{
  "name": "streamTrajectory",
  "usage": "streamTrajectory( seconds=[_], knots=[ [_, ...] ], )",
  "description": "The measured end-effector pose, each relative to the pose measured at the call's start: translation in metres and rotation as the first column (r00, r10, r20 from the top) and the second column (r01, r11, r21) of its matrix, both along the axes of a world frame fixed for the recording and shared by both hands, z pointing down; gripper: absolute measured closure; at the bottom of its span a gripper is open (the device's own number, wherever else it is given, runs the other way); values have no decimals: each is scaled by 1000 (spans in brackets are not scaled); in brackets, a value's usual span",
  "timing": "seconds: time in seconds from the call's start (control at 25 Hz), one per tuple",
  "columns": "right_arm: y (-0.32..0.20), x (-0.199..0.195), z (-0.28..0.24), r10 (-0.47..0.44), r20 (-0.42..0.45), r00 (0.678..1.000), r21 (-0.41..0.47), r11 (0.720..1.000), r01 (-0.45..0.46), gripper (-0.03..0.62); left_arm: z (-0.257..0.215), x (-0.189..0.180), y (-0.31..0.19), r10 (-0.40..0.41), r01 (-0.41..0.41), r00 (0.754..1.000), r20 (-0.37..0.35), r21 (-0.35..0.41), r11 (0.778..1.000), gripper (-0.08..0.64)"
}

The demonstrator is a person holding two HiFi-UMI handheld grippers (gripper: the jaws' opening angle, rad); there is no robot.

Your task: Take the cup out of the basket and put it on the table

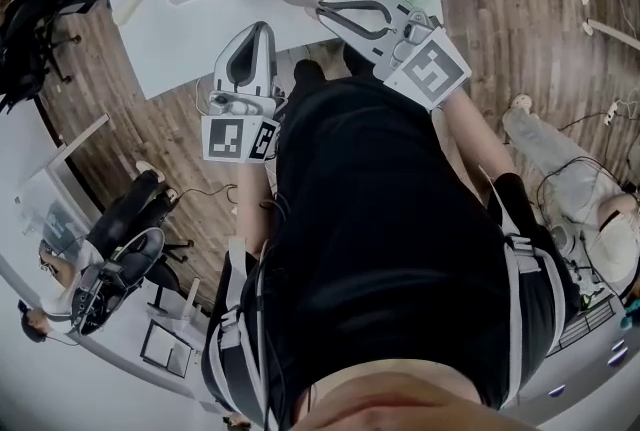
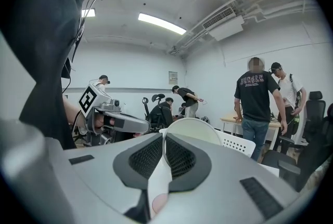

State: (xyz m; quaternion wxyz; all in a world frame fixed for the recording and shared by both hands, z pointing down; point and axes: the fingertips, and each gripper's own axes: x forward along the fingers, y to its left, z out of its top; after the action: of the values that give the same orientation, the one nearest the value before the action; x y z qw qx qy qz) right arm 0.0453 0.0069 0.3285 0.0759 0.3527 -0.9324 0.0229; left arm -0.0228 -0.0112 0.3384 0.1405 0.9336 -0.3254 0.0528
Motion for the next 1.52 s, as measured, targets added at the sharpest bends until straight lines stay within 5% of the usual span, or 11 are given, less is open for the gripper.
streamTrajectory(
  seconds=[0.4,0.92,1.52],
  knots=[
    [10,-80,4,68,-144,987,-6,998,-69,557,-2,-69,-8,126,-126,992,-23,11,992,540],
    [5,-159,99,49,-285,957,-192,976,-107,557,-8,-125,-9,219,-217,975,-38,41,975,540],
    [-23,-188,182,-16,-424,905,-300,946,-124,557,1,-145,-19,282,-281,960,-2,36,959,540]
  ],
)
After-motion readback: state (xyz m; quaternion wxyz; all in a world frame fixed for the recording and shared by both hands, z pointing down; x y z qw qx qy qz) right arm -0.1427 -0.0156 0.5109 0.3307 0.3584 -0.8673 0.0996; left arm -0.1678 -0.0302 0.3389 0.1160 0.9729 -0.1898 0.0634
